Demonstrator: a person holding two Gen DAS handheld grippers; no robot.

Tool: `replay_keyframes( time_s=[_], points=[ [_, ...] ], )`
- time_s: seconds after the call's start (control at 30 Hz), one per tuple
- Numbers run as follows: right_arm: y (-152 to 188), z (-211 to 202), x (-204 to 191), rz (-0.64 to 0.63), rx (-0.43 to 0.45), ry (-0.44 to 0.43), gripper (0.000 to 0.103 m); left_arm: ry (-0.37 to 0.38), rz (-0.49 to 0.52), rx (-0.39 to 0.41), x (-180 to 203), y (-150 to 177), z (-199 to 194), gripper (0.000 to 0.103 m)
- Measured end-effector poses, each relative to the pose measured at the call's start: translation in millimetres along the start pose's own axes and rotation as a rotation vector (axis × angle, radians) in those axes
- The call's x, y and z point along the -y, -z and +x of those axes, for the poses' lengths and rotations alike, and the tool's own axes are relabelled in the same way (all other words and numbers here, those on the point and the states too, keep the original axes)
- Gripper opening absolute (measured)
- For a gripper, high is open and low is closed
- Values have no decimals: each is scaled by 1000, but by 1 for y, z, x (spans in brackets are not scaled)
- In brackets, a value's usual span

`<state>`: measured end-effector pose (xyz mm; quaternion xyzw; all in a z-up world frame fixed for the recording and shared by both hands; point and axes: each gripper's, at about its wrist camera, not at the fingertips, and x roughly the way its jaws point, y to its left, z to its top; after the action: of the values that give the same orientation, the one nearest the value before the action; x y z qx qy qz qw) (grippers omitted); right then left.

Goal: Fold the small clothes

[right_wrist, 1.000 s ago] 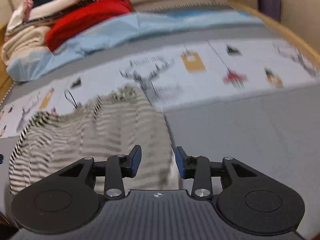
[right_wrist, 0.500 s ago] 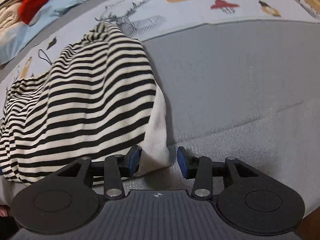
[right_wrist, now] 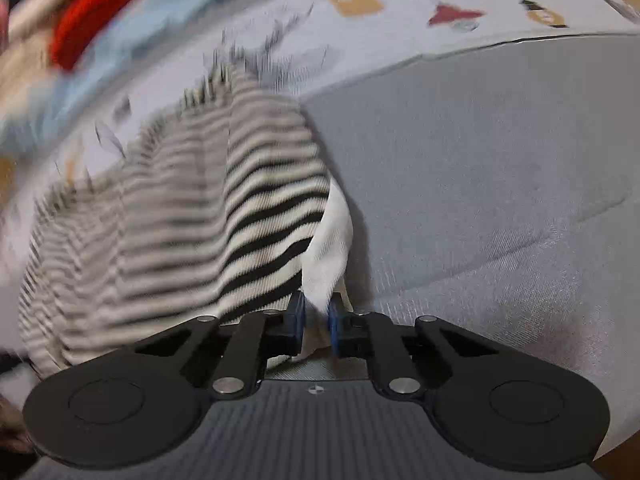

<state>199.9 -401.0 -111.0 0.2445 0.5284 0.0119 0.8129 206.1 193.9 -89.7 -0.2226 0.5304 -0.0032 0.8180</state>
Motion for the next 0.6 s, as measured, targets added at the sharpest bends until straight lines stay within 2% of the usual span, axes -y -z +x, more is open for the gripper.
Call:
replay_keyframes(
  time_s=[0.07, 0.1, 0.13, 0.17, 0.23, 0.33, 0.4, 0.47, 0.53, 0.6],
  points=[
    [-4, -24, 12, 119, 96, -117, 11, 61, -22, 90, -6, 1, -25, 2],
    [-5, -38, 16, 147, 149, -171, 11, 54, -22, 108, -8, 3, -32, 2],
    [-3, -46, 17, 135, 180, -183, 11, 27, -23, 102, -11, 4, -34, 2],
    [-2, -50, 17, 109, 192, -167, 10, -12, -38, 61, -17, 6, -29, 2],
    [1, -43, 26, 114, 131, -102, 10, -51, -71, -50, -28, 8, -13, 2],
    [12, -16, 38, 135, -43, 8, 10, -131, 1, -161, -20, 15, 5, 3],
    [17, -7, 33, 77, -85, 67, 10, -157, 49, -195, -8, 19, 11, 4],
    [17, -8, 29, 68, -65, 78, 10, -180, 62, -186, -3, 17, 11, 11],
    [17, -12, 28, 74, -45, 82, 12, -185, 60, -109, 2, 13, -1, 12],
    [20, -22, 19, 20, -1, 94, 14, -135, 59, -15, 6, 9, -17, 12]
  ],
)
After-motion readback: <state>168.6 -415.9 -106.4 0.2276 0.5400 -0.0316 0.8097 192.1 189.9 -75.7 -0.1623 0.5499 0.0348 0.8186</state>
